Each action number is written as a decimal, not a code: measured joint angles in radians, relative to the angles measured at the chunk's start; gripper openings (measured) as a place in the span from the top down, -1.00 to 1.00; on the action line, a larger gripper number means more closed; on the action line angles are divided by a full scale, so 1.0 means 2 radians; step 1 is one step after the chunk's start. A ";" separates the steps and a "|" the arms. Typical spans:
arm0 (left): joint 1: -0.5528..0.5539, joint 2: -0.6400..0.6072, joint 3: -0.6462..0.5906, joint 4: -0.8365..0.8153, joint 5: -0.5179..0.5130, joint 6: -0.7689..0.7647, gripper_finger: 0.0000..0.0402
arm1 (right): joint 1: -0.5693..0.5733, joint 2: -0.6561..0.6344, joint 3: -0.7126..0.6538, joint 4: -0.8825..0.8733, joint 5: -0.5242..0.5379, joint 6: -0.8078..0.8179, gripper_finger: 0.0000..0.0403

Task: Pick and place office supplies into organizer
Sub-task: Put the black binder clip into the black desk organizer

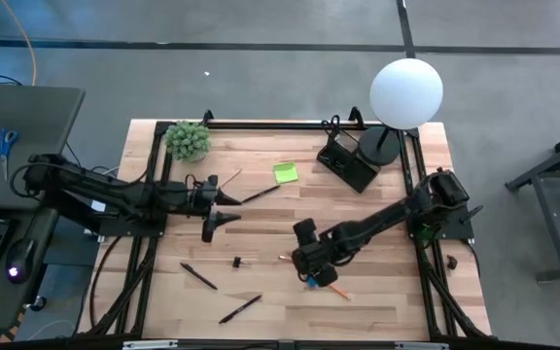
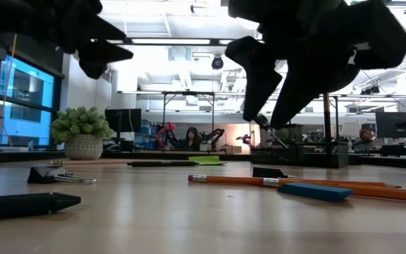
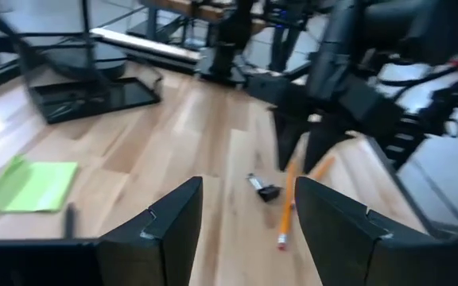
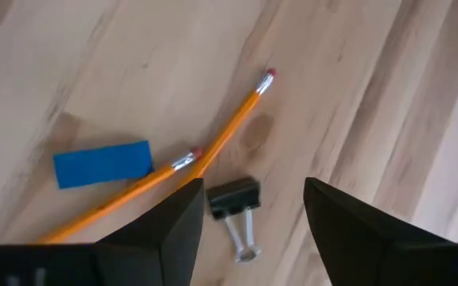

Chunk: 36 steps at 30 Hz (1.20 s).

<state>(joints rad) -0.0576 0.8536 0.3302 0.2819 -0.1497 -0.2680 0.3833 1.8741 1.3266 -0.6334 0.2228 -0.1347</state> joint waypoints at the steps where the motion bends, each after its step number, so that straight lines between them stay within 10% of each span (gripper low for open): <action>1: -0.008 0.000 0.000 0.004 0.000 0.000 0.06 | 0.000 0.002 0.000 0.006 0.003 -0.004 -0.04; 20: -0.091 0.000 0.000 -0.005 -0.068 -0.015 0.06 | -0.061 0.047 0.000 -0.012 -0.105 -0.051 -0.26; 36: -0.116 0.000 0.000 -0.012 -0.107 -0.026 0.06 | -0.051 0.055 0.000 -0.006 -0.081 -0.025 -0.25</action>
<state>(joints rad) -0.2901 0.8536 0.3302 0.2581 -0.3645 -0.3202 0.2817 1.9842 1.3266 -0.6459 0.0612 -0.1847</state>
